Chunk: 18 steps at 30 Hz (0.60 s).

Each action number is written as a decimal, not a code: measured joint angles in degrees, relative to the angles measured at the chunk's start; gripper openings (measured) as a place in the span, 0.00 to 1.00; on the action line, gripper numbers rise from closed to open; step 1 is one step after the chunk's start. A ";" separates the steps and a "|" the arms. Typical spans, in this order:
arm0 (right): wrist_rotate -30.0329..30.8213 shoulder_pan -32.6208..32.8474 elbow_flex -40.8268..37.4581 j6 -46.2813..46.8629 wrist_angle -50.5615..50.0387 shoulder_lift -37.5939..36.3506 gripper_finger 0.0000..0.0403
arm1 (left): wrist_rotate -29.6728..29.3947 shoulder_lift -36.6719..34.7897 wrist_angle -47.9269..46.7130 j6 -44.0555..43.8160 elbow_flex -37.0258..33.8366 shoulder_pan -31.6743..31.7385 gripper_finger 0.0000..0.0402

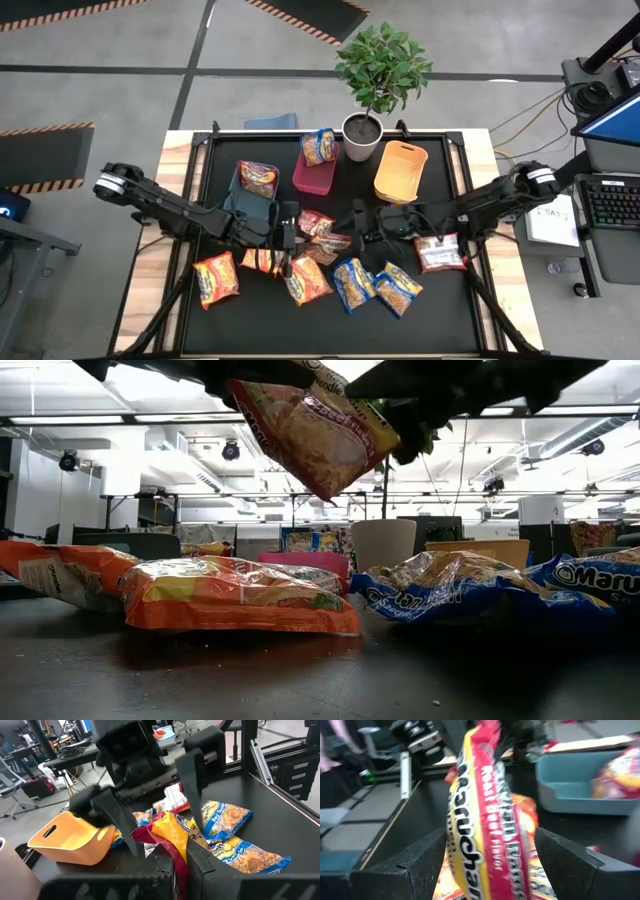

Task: Sort Maruchan noodles
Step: Put top red noodle pack into the blue bin

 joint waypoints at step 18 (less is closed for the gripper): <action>-7.20 -1.47 4.11 0.81 -0.13 4.76 0.34 | -0.37 -1.93 -2.11 -2.38 0.11 0.07 0.06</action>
